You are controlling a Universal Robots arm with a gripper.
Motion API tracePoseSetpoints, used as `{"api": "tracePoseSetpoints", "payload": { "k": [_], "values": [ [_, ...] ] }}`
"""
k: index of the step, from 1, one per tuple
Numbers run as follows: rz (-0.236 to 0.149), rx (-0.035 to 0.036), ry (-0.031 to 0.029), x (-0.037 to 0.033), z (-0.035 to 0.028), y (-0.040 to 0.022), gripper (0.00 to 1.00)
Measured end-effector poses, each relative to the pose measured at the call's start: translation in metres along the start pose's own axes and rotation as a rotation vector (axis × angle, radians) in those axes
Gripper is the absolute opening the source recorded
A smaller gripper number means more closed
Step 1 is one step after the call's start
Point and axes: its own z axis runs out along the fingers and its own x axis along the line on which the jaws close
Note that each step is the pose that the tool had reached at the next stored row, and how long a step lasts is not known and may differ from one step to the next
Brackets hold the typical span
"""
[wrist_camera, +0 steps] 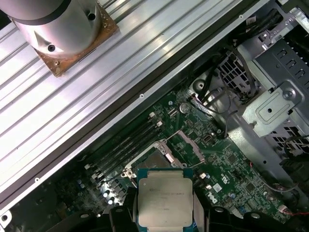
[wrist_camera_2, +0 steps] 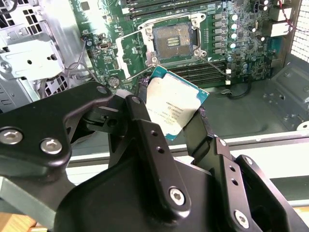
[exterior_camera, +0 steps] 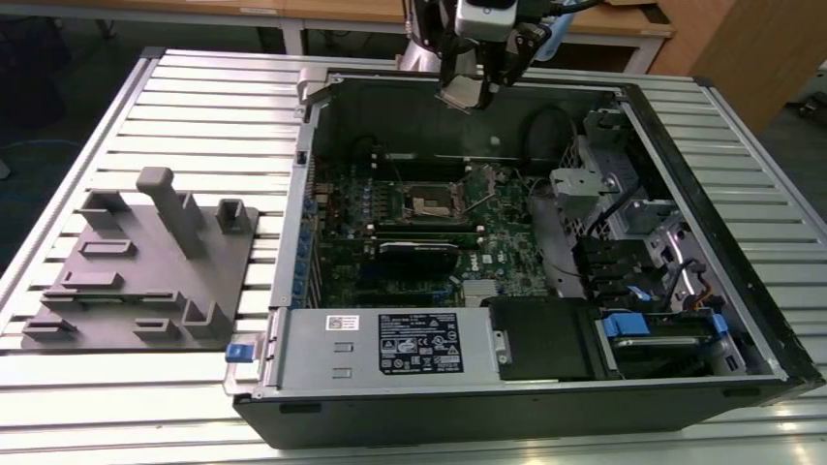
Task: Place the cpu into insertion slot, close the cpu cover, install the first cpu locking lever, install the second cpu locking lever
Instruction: 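Place the cpu into insertion slot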
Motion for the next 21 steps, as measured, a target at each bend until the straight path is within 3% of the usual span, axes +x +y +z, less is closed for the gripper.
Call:
{"api": "tracePoseSetpoints", "payload": {
  "k": [13,21],
  "values": [
    [0.046,-0.0009,-0.0038,0.0,0.0001,0.0,0.54],
    [0.115,-0.0021,-0.0094,0.0,0.0004,0.0,0.54]
  ]
}}
